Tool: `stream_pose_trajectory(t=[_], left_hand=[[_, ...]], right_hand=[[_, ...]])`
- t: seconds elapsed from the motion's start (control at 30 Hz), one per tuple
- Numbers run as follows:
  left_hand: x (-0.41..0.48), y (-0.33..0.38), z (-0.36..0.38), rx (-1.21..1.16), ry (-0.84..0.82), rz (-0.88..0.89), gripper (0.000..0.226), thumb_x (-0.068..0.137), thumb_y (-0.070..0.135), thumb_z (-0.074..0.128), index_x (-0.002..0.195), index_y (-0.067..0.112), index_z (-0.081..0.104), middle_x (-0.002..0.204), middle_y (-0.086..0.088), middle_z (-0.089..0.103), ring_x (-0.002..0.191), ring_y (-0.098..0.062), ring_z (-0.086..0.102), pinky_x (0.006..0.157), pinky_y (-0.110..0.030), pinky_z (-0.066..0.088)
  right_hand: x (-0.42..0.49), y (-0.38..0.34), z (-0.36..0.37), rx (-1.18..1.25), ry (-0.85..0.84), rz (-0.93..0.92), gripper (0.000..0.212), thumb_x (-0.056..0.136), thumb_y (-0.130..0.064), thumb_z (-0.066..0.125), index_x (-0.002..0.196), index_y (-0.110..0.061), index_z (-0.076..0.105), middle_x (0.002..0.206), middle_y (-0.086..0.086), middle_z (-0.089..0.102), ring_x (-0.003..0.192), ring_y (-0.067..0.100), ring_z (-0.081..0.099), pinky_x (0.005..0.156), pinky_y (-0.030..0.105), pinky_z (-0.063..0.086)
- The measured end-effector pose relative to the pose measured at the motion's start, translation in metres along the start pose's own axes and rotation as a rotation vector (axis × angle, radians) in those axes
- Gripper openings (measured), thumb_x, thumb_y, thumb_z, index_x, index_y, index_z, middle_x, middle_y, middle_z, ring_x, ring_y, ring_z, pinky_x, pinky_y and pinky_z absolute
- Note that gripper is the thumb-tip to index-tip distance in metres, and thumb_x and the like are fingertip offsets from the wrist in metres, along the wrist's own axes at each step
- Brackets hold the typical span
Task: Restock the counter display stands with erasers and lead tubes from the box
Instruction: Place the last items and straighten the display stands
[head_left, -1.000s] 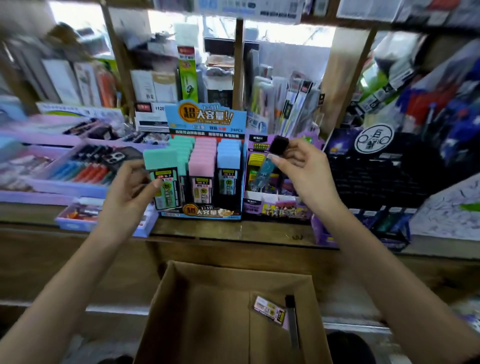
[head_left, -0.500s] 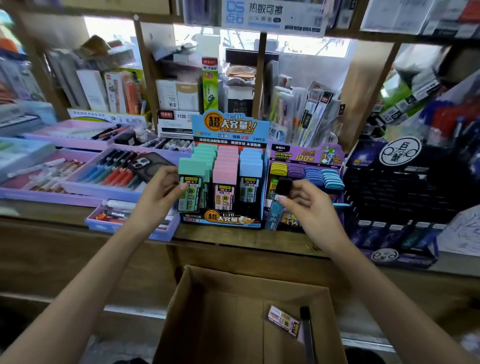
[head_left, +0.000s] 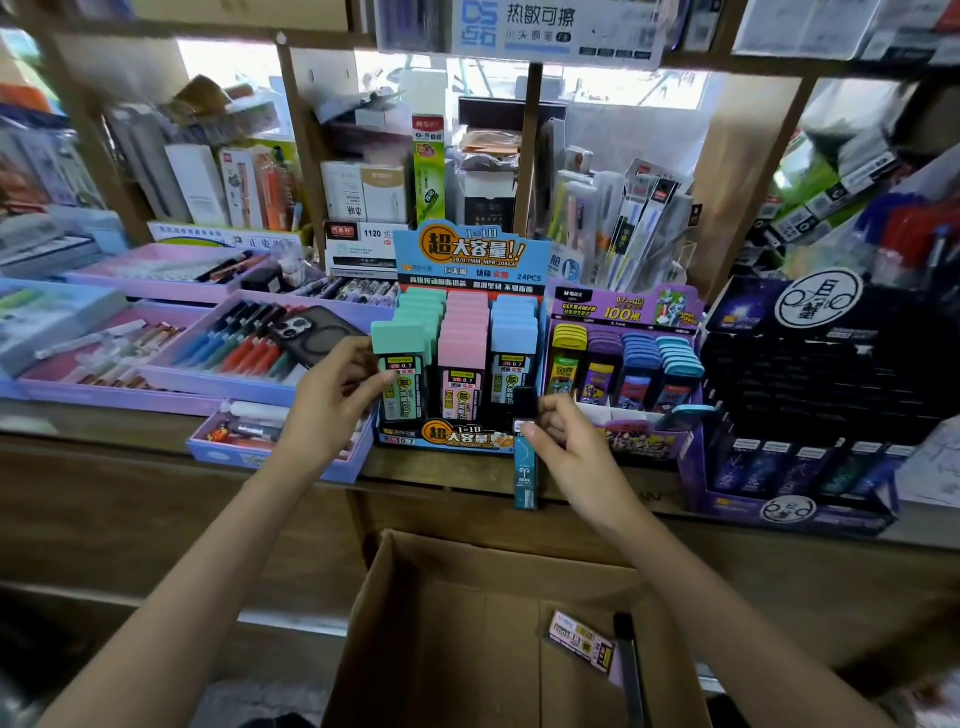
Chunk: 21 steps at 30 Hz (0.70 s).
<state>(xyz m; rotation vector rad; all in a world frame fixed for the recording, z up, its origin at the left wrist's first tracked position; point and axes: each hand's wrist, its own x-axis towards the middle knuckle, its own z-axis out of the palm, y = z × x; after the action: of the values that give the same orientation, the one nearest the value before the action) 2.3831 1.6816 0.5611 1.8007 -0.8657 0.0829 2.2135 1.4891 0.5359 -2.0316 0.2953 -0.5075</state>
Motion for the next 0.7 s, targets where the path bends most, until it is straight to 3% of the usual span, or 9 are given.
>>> stream_pose_trajectory(t=[0.07, 0.23, 0.33, 0.43, 0.57, 0.7], left_hand=[[0.006, -0.001, -0.007, 0.027, -0.070, 0.018, 0.023, 0.088, 0.016, 0.062, 0.108, 0.021, 0.053, 0.094, 0.007, 0.064, 0.085, 0.007, 0.061, 0.077, -0.014, 0.050], [0.017, -0.005, -0.023, 0.053, -0.203, -0.012, 0.020, 0.086, 0.012, 0.063, 0.105, 0.013, 0.056, 0.098, -0.009, 0.066, 0.092, -0.010, 0.065, 0.083, -0.029, 0.051], [0.021, -0.001, -0.027, -0.025, -0.274, -0.006, 0.019, 0.084, 0.010, 0.064, 0.097, 0.023, 0.058, 0.097, 0.001, 0.067, 0.087, -0.003, 0.066, 0.078, -0.018, 0.052], [0.023, -0.001, -0.023, 0.062, -0.248, 0.026, 0.015, 0.084, 0.014, 0.066, 0.094, 0.020, 0.057, 0.093, 0.003, 0.066, 0.081, 0.002, 0.064, 0.072, -0.014, 0.049], [0.019, -0.001, -0.016, 0.127, -0.201, 0.054, 0.021, 0.083, 0.018, 0.066, 0.102, 0.017, 0.057, 0.092, 0.008, 0.062, 0.079, 0.014, 0.059, 0.068, -0.006, 0.045], [0.018, 0.002, -0.008, 0.088, -0.166, 0.030, 0.022, 0.082, 0.014, 0.068, 0.099, 0.017, 0.056, 0.086, 0.007, 0.059, 0.074, 0.011, 0.060, 0.064, -0.003, 0.043]], right_hand=[[0.002, -0.001, 0.003, 0.002, 0.009, -0.001, 0.014, 0.095, -0.023, 0.051, 0.107, -0.016, 0.047, 0.099, 0.013, 0.058, 0.098, 0.020, 0.057, 0.087, 0.041, 0.047], [0.003, 0.001, 0.005, 0.017, 0.031, 0.004, 0.012, 0.095, -0.021, 0.053, 0.105, -0.016, 0.048, 0.097, 0.016, 0.058, 0.098, 0.023, 0.057, 0.084, 0.038, 0.048], [0.003, 0.002, 0.006, 0.028, 0.043, 0.011, 0.012, 0.094, -0.020, 0.053, 0.105, -0.018, 0.047, 0.098, 0.010, 0.059, 0.099, 0.018, 0.057, 0.083, 0.028, 0.047], [0.003, 0.005, 0.007, 0.023, 0.055, 0.017, 0.014, 0.094, -0.021, 0.053, 0.106, -0.019, 0.047, 0.099, 0.002, 0.058, 0.101, 0.012, 0.057, 0.082, 0.019, 0.045], [0.001, 0.007, 0.009, 0.040, 0.068, 0.013, 0.014, 0.094, -0.022, 0.054, 0.107, -0.020, 0.048, 0.101, 0.000, 0.058, 0.102, 0.011, 0.056, 0.082, 0.018, 0.044], [0.000, 0.009, 0.009, 0.047, 0.061, 0.016, 0.015, 0.094, -0.023, 0.053, 0.108, -0.020, 0.048, 0.106, -0.001, 0.058, 0.107, 0.009, 0.055, 0.084, 0.015, 0.043]])
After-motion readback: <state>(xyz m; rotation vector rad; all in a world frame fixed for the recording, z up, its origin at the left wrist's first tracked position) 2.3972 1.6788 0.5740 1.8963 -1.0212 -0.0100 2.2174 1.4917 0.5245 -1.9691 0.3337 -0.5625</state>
